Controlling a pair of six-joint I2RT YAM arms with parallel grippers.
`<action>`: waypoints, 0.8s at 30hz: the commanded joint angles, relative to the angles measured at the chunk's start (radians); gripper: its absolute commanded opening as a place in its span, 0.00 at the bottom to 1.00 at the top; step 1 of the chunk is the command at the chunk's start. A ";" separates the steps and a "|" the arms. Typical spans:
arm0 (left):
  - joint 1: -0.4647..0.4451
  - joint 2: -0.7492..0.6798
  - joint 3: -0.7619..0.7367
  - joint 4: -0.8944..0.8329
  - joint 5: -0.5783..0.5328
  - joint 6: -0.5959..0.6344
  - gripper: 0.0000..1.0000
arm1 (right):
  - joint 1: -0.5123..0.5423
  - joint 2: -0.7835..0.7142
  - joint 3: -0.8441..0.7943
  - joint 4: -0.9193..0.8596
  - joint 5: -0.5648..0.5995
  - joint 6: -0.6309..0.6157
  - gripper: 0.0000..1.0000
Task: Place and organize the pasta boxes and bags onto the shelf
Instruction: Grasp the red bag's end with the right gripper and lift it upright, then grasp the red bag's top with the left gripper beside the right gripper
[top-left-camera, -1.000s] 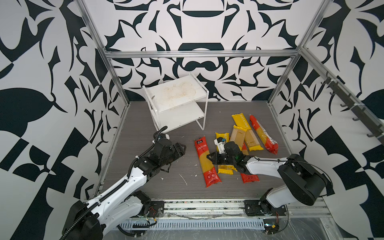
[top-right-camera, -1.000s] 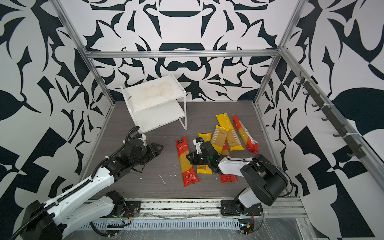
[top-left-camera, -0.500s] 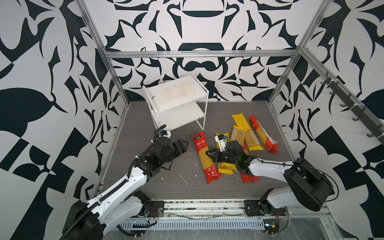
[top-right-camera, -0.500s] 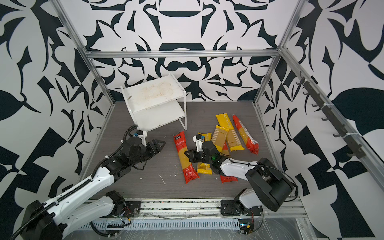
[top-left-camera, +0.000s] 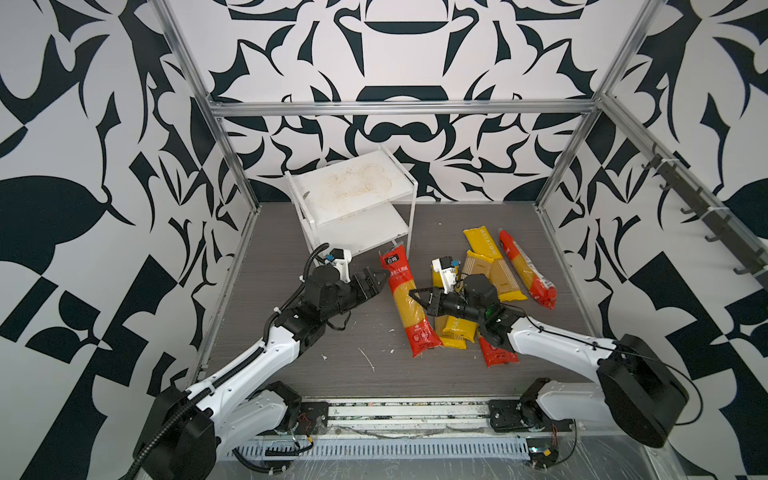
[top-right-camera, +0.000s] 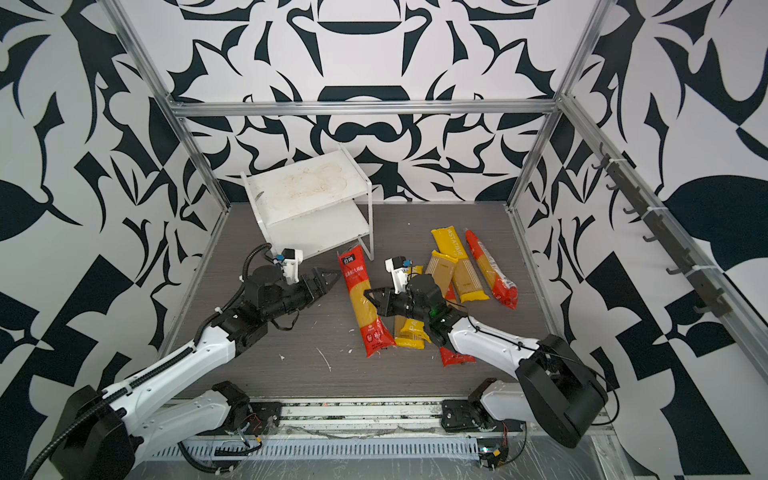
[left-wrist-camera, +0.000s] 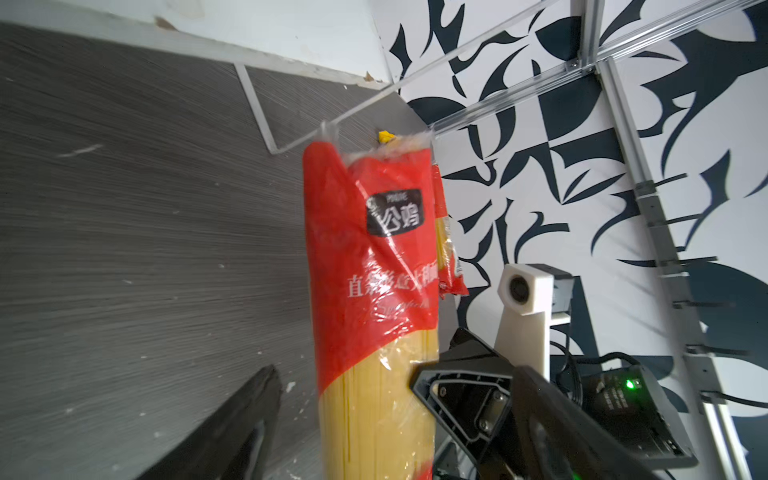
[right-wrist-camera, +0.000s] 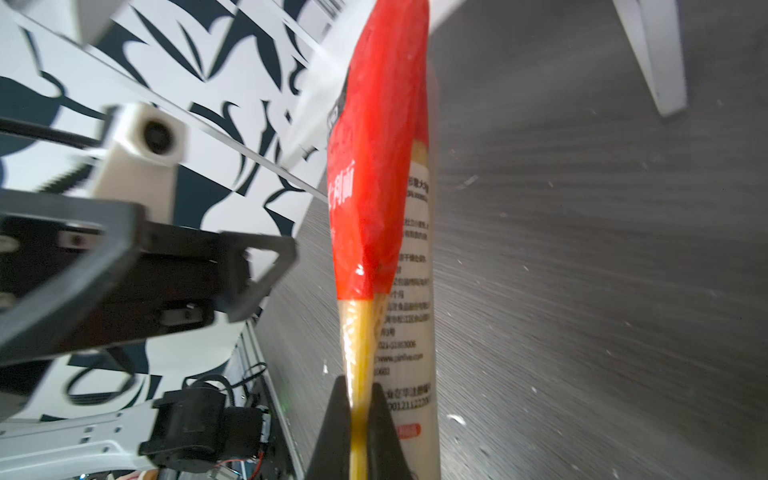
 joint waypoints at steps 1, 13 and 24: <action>0.002 0.011 0.028 0.091 0.060 0.000 0.92 | 0.005 -0.082 0.108 0.163 -0.044 0.020 0.00; 0.031 0.060 0.065 0.258 0.168 -0.017 0.87 | 0.008 -0.067 0.233 0.255 -0.125 0.138 0.00; 0.060 0.129 0.136 0.392 0.279 -0.088 0.52 | 0.023 -0.035 0.251 0.288 -0.154 0.188 0.00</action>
